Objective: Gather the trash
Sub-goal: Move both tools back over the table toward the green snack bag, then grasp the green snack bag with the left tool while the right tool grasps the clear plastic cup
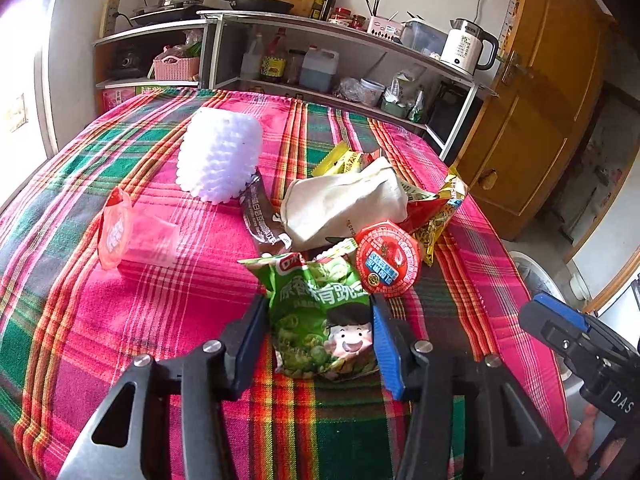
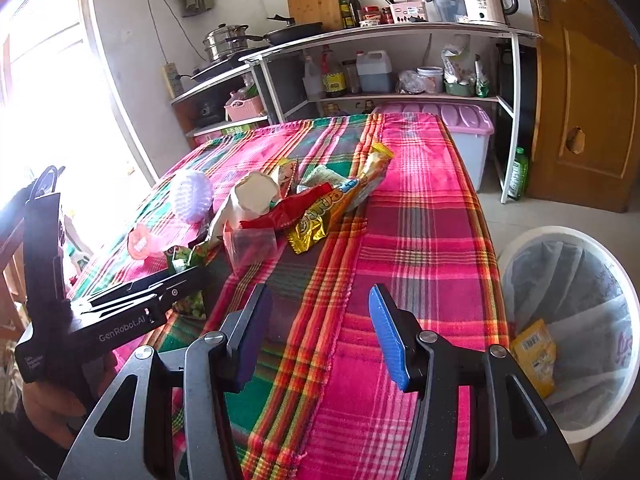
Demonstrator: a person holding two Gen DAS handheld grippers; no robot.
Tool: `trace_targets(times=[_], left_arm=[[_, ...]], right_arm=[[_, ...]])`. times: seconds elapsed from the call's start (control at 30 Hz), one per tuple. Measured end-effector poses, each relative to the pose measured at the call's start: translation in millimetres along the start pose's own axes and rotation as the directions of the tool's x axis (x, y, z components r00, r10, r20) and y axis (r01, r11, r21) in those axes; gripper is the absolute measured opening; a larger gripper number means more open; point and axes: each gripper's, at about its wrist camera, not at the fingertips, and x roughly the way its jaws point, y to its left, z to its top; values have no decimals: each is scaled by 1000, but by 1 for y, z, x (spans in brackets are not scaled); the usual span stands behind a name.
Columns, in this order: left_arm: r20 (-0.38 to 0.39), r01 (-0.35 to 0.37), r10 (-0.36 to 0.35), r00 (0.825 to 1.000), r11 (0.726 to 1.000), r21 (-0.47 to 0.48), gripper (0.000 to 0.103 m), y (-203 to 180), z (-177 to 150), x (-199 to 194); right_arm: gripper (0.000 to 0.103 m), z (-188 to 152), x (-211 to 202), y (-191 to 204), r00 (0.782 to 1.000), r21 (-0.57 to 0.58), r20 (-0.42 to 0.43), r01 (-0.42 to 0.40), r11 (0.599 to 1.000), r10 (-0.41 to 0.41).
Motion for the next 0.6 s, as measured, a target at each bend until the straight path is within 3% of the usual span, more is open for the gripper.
trace_targets(times=[0.33,0.6], left_arm=[[35,37,-36,999,999,-12,42,20,-2,-14],[45,62,-61,997,998,-21,42,34,-2,-18]], right_arm=[[52,21,38,27,994,-51,-62,-89,995,86],[58,26,74,45,984,-116,-152,-107,987,89]])
